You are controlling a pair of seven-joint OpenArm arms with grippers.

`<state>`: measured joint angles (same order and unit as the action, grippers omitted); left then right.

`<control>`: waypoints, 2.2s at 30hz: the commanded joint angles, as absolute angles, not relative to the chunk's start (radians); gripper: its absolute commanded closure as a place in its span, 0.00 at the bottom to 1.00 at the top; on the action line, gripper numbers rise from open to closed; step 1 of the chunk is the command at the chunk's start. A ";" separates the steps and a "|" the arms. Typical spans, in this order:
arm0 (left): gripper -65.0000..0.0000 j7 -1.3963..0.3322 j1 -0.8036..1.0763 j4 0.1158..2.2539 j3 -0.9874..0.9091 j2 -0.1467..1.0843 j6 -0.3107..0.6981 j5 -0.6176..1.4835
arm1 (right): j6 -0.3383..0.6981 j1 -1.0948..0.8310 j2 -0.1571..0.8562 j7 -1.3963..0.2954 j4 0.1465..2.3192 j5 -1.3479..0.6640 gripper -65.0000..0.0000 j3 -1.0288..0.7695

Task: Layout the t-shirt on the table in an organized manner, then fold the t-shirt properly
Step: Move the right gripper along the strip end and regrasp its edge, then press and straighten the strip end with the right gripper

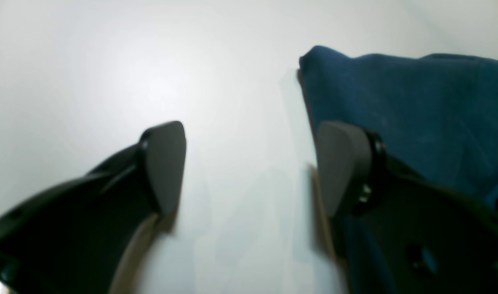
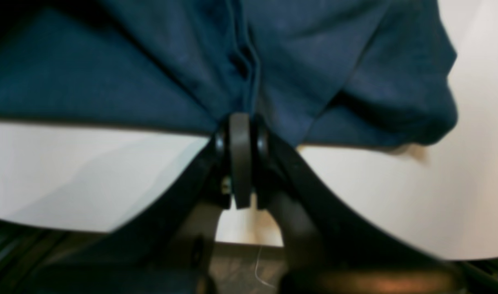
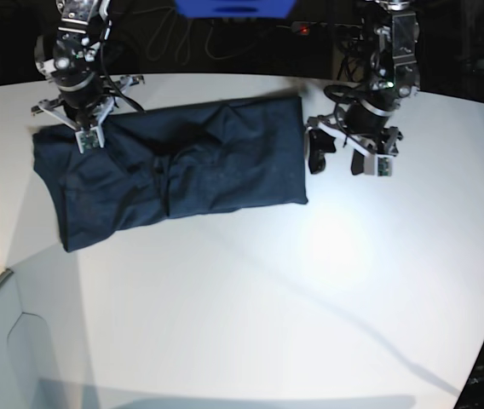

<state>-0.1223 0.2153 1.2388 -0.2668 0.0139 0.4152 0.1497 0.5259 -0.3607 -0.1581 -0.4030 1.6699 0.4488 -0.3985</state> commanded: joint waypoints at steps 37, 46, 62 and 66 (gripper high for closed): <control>0.25 -0.113 0.196 1.251 -0.269 0.016 0.418 0.157 | 0.519 -0.030 -0.018 -0.394 1.478 0.446 0.40 -0.404; 0.25 -0.113 0.196 1.253 -0.269 0.016 0.418 0.157 | 0.521 0.042 0.002 -0.395 1.475 0.444 0.36 -0.495; 0.25 -0.113 0.202 1.279 -0.271 0.016 0.418 0.159 | 0.518 0.125 0.076 -0.389 1.237 0.444 0.36 -0.501; 0.25 -0.113 0.202 1.282 -0.271 0.016 0.418 0.159 | 0.518 0.147 0.096 -0.387 1.188 0.444 0.36 -0.501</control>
<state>-0.1345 0.2073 1.2613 -0.2695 0.0143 0.4149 0.1493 0.5251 0.1291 0.0814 -0.3962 1.1736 0.4423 -0.4999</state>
